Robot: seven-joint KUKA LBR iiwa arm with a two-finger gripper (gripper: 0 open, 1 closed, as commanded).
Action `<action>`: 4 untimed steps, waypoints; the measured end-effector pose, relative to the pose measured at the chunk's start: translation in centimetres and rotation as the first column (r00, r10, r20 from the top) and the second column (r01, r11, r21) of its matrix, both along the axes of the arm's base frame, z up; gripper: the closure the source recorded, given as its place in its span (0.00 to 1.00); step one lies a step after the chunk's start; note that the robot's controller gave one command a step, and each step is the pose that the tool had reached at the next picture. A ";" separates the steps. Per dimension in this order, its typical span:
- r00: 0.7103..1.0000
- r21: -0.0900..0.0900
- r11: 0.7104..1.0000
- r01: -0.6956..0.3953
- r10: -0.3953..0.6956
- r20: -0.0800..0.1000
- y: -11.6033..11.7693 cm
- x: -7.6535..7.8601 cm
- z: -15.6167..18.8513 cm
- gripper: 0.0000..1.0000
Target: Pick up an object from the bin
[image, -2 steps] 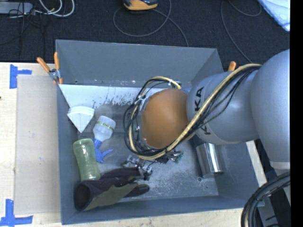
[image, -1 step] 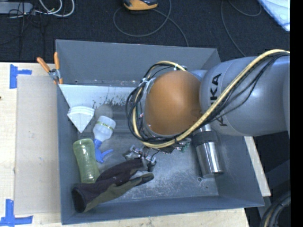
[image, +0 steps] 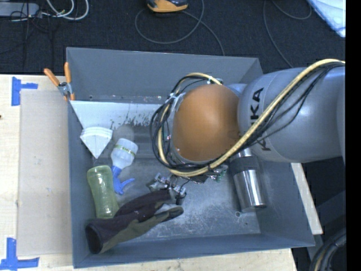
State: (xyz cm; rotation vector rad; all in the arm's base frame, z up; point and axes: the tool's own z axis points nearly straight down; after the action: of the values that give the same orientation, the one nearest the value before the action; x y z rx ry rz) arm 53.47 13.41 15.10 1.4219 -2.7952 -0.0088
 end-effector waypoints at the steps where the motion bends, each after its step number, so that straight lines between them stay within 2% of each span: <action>1: 1.000 -0.002 1.000 0.002 -0.002 -0.009 0.7 -0.8 3.5 1.00; 2: 1.000 0.003 1.000 0.016 -0.016 0.013 1.4 0.1 2.1 1.00; 3: 1.000 -0.005 1.000 0.021 -0.021 -0.018 1.0 -0.7 1.0 1.00; 4: 0.999 0.004 0.999 0.049 -0.049 0.014 0.7 1.0 -1.4 1.00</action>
Offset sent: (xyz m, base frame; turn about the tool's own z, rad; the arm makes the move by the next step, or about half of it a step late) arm 0.0071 0.0187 -0.0810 0.0401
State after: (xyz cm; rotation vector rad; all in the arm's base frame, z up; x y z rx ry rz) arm 54.49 14.11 13.71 1.3587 -2.8421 -0.0037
